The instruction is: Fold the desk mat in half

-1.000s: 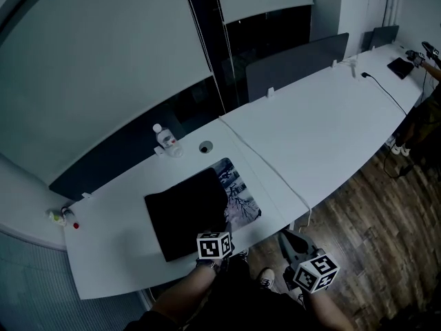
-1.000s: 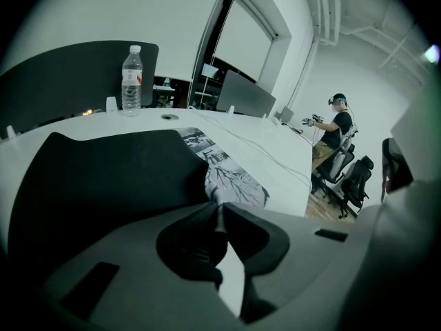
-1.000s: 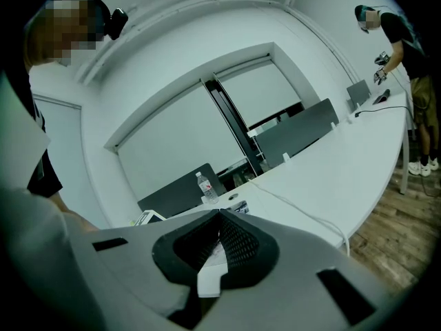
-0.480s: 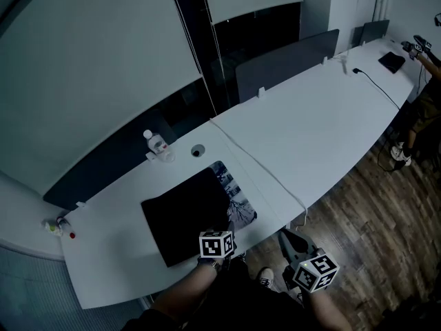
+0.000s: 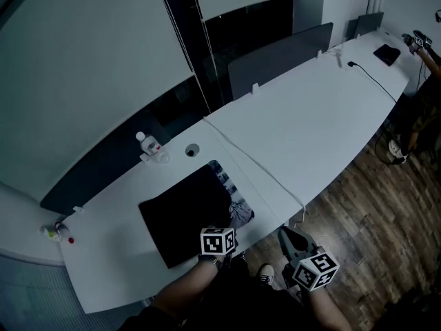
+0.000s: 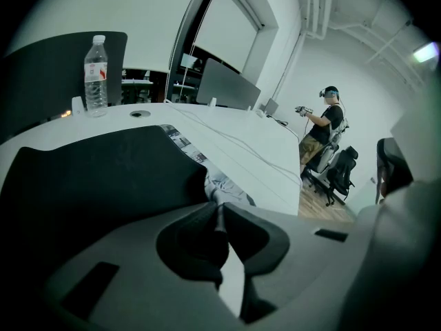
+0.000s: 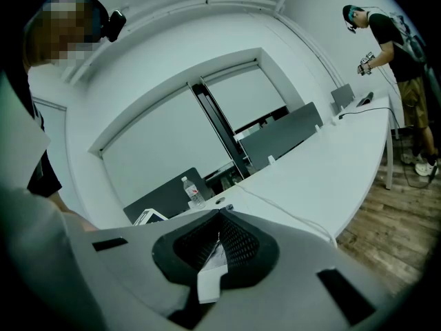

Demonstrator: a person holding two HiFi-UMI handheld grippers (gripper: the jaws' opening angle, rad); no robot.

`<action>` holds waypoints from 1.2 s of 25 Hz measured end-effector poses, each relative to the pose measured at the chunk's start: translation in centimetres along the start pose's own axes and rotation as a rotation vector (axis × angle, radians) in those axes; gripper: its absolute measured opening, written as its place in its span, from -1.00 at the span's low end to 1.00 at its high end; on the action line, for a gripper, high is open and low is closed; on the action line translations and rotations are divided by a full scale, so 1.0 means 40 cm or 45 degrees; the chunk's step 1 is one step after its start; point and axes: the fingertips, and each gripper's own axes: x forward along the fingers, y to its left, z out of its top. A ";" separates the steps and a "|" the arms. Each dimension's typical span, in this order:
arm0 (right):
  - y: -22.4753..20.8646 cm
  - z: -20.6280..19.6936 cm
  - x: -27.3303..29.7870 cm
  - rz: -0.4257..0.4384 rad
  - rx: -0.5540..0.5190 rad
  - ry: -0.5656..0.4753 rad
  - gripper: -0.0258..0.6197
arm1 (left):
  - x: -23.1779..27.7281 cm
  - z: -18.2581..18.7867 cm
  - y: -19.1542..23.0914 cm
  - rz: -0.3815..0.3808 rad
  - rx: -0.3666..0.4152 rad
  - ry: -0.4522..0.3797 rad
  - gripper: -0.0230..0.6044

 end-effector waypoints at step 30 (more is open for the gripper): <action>-0.070 0.024 -0.017 -0.060 0.052 -0.030 -0.86 | 0.083 0.010 -0.055 -0.052 0.039 0.055 -0.81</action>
